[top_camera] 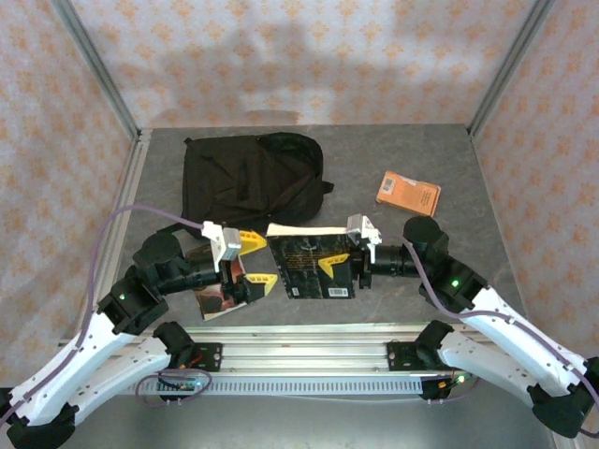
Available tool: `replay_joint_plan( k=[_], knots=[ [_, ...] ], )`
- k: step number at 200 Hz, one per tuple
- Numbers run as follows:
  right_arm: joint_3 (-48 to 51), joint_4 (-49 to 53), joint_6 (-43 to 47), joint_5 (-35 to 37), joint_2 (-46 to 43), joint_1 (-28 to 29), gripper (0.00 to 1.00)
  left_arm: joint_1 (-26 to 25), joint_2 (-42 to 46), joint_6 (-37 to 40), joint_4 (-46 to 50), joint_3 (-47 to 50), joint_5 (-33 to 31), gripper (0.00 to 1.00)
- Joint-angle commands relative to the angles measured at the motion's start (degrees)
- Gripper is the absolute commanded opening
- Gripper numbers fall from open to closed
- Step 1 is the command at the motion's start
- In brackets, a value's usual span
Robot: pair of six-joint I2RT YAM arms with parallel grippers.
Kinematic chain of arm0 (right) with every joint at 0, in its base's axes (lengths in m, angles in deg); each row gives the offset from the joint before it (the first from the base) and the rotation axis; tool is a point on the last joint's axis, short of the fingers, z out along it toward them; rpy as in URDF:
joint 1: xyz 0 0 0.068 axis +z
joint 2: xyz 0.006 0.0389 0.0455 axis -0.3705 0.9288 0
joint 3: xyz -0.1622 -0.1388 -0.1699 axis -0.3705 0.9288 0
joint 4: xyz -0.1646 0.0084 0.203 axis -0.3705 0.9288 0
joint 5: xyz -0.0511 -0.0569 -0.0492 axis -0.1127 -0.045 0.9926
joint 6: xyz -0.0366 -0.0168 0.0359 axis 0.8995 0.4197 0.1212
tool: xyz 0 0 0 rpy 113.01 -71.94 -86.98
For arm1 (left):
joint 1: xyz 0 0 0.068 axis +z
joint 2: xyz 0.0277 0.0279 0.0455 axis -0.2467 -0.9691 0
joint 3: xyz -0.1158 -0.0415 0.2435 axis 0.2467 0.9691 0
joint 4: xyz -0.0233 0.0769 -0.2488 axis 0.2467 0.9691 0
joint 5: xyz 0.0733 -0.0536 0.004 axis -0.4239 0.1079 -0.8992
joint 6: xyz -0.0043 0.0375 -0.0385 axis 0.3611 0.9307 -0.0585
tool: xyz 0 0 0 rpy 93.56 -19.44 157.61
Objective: Pack books, pencil case, and school supplies into a backpack
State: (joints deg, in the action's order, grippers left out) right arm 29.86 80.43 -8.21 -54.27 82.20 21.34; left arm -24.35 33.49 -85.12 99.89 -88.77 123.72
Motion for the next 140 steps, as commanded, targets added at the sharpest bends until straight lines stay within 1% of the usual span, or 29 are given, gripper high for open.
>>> replay_joint_plan(
  k=[1,26,42,60,72,78,83,94,102,109,117,126,140],
  knots=[
    [0.2,-11.5,1.5,-5.2,-1.9,1.0,0.05,-0.9,-2.9,3.1,-3.2,-0.8,1.1,0.88],
    [-0.3,-11.8,3.0,-7.3,-1.9,1.7,0.05,-2.3,-6.0,3.8,-4.2,-2.1,1.4,0.92],
    [-0.5,-11.9,3.0,-7.5,-1.9,1.7,0.05,-3.6,-7.4,4.3,-5.4,-2.4,1.5,0.92],
    [-0.3,-12.3,2.7,-7.0,-1.9,1.7,0.05,-5.0,-8.4,4.4,-7.5,-2.5,2.5,0.89],
    [-0.2,-12.3,2.6,-6.3,-1.9,1.7,0.04,-5.5,-8.9,4.3,-8.6,-2.6,4.0,0.85],
    [-0.2,-12.2,2.5,-5.5,-2.0,1.7,0.04,-5.7,-9.0,4.3,-8.9,-2.7,4.8,0.79],
    [-0.1,-12.2,2.5,-4.7,-2.1,1.7,0.03,-5.7,-9.0,4.3,-9.1,-2.8,5.4,0.72],
    [0.2,-12.2,2.6,-3.2,-2.5,1.7,0.02,-5.7,-8.9,4.5,-9.1,-2.7,6.0,0.47],
    [0.5,-12.3,2.6,-2.4,-2.9,1.7,0.02,-5.8,-8.5,4.8,-9.1,-2.5,6.1,0.32],
    [0.8,-12.5,2.5,-1.9,-3.2,1.7,0.01,-5.8,-8.0,5.1,-9.0,-2.3,6.1,0.21],
    [1.0,-12.7,2.4,-1.8,-3.4,1.7,0.01,-5.8,-7.5,5.3,-9.2,-2.0,6.1,0.1],
    [1.3,-13.4,1.9,-1.8,-3.5,1.7,0.01,-5.8,-7.0,5.3,-9.4,-1.7,6.0,0.0],
    [1.7,-14.4,0.9,-1.8,-3.5,1.7,0.0,-5.8,-6.5,5.3,-9.7,-1.7,5.7,0.0]
  ],
)
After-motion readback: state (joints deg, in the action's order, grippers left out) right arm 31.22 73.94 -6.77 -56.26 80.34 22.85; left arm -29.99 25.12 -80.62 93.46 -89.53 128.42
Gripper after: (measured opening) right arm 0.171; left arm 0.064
